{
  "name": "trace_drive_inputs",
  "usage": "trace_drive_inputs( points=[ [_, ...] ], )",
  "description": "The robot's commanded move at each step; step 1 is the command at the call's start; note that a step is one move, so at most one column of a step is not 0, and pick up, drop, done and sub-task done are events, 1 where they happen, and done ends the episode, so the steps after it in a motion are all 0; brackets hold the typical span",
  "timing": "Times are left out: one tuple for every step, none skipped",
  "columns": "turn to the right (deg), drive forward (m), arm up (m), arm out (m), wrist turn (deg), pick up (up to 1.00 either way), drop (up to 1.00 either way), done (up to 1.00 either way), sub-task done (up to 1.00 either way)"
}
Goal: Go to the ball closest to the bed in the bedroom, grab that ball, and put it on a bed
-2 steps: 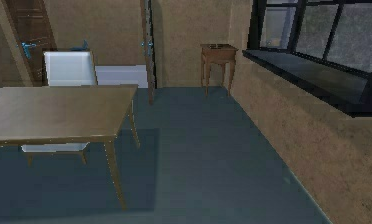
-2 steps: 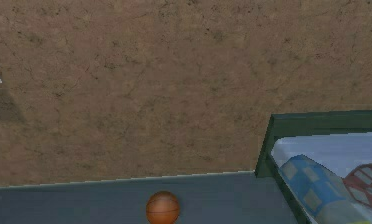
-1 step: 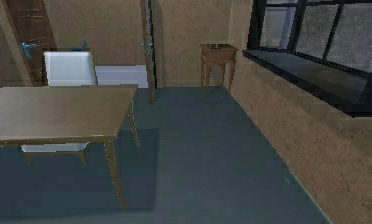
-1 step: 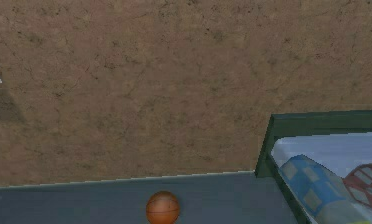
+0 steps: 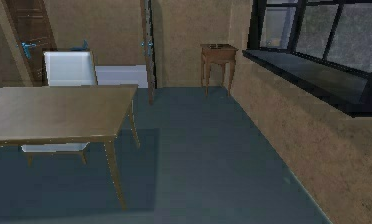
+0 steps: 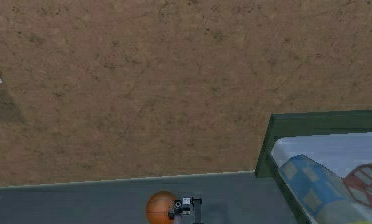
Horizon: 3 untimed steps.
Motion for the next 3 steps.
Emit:
trace_drive_inputs(
  points=[
    [0.0,0.00,0.00,0.00,45.0,0.00,0.00,0.00,0.00],
    [0.0,0.00,0.00,0.00,45.0,0.00,0.00,0.00,0.00],
    [0.0,0.00,0.00,0.00,45.0,0.00,0.00,0.00,0.00]
  ],
)
